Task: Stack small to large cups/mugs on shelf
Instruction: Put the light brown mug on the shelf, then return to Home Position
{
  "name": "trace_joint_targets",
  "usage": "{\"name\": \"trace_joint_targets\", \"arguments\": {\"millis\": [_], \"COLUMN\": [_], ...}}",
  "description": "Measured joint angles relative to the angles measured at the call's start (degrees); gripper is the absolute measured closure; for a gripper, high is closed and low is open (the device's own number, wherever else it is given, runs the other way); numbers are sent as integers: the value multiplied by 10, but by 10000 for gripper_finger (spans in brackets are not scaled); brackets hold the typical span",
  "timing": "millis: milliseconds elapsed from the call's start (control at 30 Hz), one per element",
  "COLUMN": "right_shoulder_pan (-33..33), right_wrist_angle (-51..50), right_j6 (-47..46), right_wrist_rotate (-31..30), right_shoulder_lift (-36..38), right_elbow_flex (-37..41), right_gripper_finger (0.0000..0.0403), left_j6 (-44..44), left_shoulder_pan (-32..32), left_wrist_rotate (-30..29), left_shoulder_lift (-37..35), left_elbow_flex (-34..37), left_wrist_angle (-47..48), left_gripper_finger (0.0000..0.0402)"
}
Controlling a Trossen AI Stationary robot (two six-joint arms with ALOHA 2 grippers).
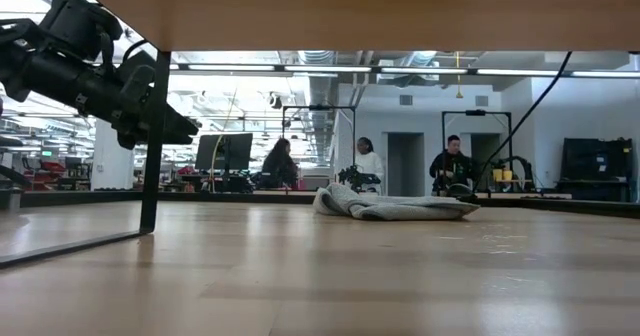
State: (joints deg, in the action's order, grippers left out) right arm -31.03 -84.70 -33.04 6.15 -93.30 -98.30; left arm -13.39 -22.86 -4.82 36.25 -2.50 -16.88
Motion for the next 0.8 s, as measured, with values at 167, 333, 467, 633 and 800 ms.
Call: {"name": "trace_joint_targets", "arguments": {"millis": [167,333,467,633,800], "right_shoulder_pan": [-1,-1,-4,-5,-5], "right_wrist_angle": [0,-1,-14,-35,-53], "right_j6": [0,0,0,0,0], "right_wrist_rotate": [0,0,0,-2,-4], "right_shoulder_lift": [0,0,0,0,0], "right_elbow_flex": [0,0,-19,-50,-75], "right_gripper_finger": [204,189,187,192,201], "left_j6": [-7,-9,-13,-14,-14], "left_shoulder_pan": [0,0,0,0,0], "left_wrist_rotate": [0,0,0,0,0], "left_shoulder_lift": [0,0,0,0,0], "left_elbow_flex": [0,0,0,0,0], "left_wrist_angle": [0,13,12,12,12], "left_gripper_finger": [205,205,205,205,205]}}
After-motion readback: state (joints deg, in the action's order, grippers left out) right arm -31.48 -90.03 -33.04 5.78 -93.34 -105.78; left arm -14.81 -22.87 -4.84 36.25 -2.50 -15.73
